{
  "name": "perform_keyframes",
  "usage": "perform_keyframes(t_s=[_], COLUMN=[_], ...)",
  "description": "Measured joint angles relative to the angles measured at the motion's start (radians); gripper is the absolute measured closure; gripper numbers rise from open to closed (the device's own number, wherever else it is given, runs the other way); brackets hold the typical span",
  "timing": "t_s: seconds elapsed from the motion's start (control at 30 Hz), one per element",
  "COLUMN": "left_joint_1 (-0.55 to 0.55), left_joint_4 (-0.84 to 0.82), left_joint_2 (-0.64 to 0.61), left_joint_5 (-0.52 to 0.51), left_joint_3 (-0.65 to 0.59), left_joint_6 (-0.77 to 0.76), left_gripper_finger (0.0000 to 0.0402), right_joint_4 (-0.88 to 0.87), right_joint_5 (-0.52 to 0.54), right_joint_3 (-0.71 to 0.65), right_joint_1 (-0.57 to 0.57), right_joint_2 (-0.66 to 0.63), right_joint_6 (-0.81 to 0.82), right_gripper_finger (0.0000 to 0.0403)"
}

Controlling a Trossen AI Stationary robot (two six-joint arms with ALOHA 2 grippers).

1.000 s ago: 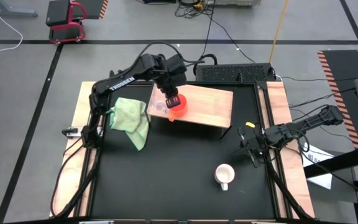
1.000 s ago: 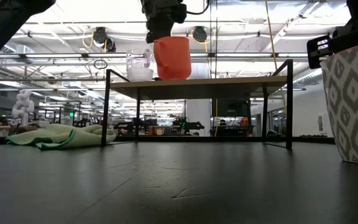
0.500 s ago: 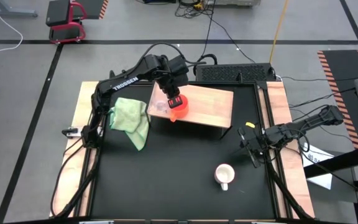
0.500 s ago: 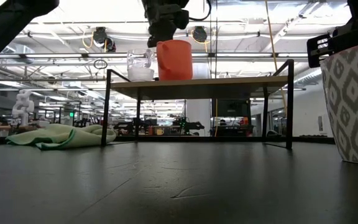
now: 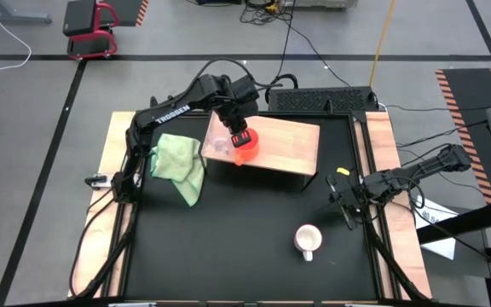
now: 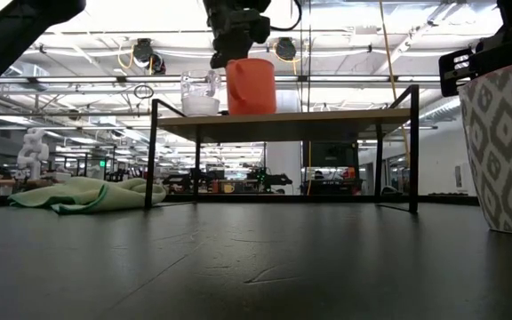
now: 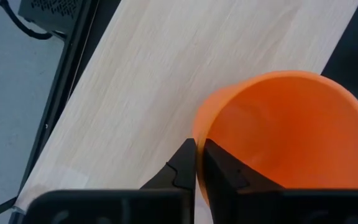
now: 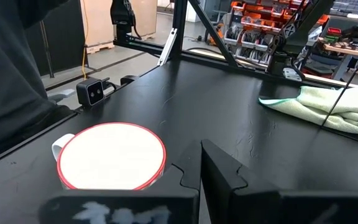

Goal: Stack small to large cups/mugs on shelf
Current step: Put the orange mug on the shelf, then put the white mug on the shelf

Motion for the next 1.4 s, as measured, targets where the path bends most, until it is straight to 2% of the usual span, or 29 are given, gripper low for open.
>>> perform_keyframes(t_s=[0.23, 0.47, 0.63, 0.8, 1.07, 1.17, 1.23, 1.3, 1.4], left_joint_1=[0.0, -0.01, -0.01, -0.008, -0.007, -0.02, -0.035, -0.056, -0.07], left_joint_4=[-0.004, -0.009, -0.004, 0.011, 0.057, 0.055, 0.051, 0.053, 0.054], left_joint_2=[0.0, -0.004, -0.004, -0.02, -0.115, -0.157, -0.185, -0.213, -0.261], left_joint_5=[0.003, 0.003, -0.002, -0.003, -0.009, -0.014, -0.03, -0.092, -0.164], left_joint_3=[0.001, 0.001, 0.001, 0.001, 0.001, 0.002, 0.002, 0.001, 0.002], left_joint_6=[0.0, 0.015, 0.015, 0.02, 0.022, 0.042, 0.078, 0.111, 0.11], left_gripper_finger=[0.0387, 0.0341, 0.0321, 0.032, 0.032, 0.0329, 0.0356, 0.0388, 0.0396], right_joint_4=[-0.001, -0.001, -0.003, -0.006, -0.008, -0.008, -0.008, -0.008, -0.007], right_joint_5=[0.0, 0.0, 0.0, 0.0, 0.0, 0.0, 0.0, 0.0, -0.001], right_joint_3=[0.0, 0.0, 0.0, 0.0, 0.0, 0.0, 0.0, 0.0, 0.0], right_joint_1=[0.0, 0.0, 0.0, 0.0, 0.0, 0.0, 0.0, 0.0, 0.0], right_joint_2=[0.0, 0.0, 0.0, 0.0, 0.0, 0.0, 0.0, 0.0, 0.0], right_joint_6=[0.0, 0.0, 0.0, 0.001, 0.003, 0.003, 0.004, 0.011, 0.021], right_gripper_finger=[0.0403, 0.0403, 0.0403, 0.0403, 0.0403, 0.0403, 0.0403, 0.0403, 0.0403])
